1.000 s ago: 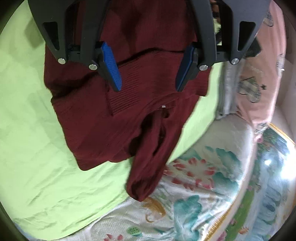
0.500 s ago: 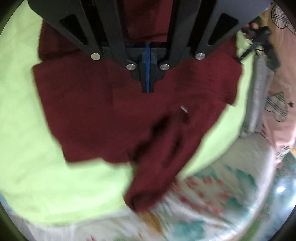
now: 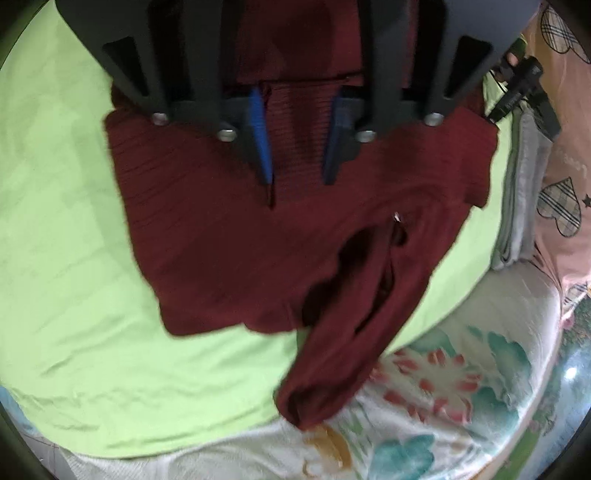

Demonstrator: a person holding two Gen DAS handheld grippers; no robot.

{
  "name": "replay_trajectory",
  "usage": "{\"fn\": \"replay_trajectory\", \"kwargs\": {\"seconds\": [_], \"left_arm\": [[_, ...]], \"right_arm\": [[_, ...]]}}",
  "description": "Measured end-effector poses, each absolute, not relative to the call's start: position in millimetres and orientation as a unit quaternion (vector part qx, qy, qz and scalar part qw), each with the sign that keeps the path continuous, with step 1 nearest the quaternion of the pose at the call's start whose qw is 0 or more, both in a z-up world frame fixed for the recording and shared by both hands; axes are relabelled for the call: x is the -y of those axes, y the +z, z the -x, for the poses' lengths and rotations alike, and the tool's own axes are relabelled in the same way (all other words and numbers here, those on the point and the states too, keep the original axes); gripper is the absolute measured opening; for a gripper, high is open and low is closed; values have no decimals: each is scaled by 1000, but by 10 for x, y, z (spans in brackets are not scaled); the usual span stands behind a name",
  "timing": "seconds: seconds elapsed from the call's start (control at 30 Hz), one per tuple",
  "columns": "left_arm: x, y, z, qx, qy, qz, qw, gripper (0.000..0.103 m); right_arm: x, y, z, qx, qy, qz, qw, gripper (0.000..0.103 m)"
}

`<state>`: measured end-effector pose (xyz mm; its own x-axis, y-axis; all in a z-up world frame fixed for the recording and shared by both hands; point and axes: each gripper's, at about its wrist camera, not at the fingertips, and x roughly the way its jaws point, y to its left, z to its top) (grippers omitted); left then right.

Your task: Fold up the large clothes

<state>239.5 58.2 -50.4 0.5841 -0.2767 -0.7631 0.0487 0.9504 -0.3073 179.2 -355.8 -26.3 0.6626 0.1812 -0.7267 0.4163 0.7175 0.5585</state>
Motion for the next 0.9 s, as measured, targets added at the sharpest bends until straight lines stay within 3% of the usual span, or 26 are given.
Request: {"fn": "replay_trajectory", "kwargs": {"seconds": [0.13,0.17,0.2,0.23,0.4,0.57,0.77,0.9], "left_arm": [[-640,-521,-2408,-443,-77,146,881,47],[-635,-533,-2408,-444,-75,146,881,47],[-619,-531,-2404,-443,-74,140,882,47],[-598,-522,-2400,-443,-73,135,883,47],[-581,-534,-2422,-446,-71,135,882,49],[-616,-550,-2439,-447,-45,146,881,45],[-837,-519,-2371,-454,-63,190,868,43],[-808,-316,-2184,-449,-128,196,862,41]], "right_arm": [[3457,-345,-1884,-424,-69,-353,831,40],[3417,-329,-1901,-428,-66,-340,835,15],[3388,-301,-1912,-426,-58,-333,839,6],[3379,-247,-1904,-419,-48,-335,843,5],[3506,298,-1597,-313,-71,-326,889,5],[3665,-93,-1727,-399,-96,-327,851,11],[3686,55,-1518,-337,-97,-347,870,11],[3454,-151,-1815,-385,-9,-350,854,21]]}}
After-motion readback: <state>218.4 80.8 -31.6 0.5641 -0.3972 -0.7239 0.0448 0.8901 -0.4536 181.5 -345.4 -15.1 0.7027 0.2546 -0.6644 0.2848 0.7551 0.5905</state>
